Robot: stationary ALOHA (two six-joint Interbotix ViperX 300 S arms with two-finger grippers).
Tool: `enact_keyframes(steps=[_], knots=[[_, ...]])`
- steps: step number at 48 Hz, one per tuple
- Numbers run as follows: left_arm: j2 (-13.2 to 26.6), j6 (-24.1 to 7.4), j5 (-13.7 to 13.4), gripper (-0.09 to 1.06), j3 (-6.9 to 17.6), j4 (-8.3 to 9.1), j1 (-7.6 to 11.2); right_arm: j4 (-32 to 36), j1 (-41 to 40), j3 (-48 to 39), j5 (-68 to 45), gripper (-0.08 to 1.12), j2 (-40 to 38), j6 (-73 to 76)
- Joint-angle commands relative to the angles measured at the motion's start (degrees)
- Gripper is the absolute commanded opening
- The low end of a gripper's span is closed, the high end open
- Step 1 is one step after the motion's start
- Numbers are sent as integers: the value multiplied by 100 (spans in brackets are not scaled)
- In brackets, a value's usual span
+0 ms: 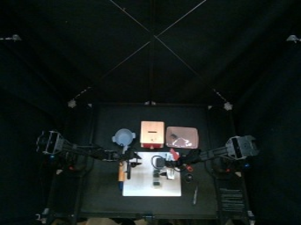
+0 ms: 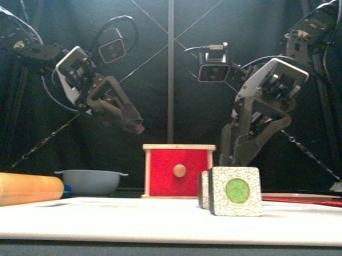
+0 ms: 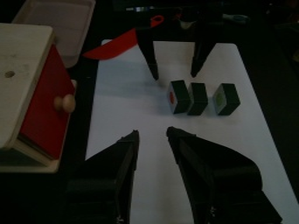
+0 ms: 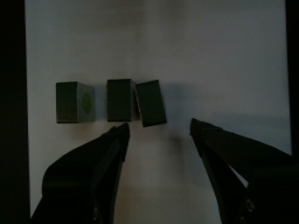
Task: Place sushi on board then cut the sushi with the knife then place the pieces on the plate
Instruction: Place the 4 sushi pieces on the plate
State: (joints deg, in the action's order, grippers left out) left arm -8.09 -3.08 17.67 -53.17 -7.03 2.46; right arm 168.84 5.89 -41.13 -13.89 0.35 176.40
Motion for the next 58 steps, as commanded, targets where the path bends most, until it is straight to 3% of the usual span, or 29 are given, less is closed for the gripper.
enact_keyframes(steps=[1,21,39,58], knots=[[-70,0,26,74,62,0,-9,44,-18,167,26,90,0,0],[-70,0,26,74,35,0,-9,193,-35,308,26,90,167,0],[-70,0,26,74,9,9,-9,105,-35,378,0,75,281,0],[-70,9,26,74,-9,9,0,88,-62,369,0,68,264,9]])
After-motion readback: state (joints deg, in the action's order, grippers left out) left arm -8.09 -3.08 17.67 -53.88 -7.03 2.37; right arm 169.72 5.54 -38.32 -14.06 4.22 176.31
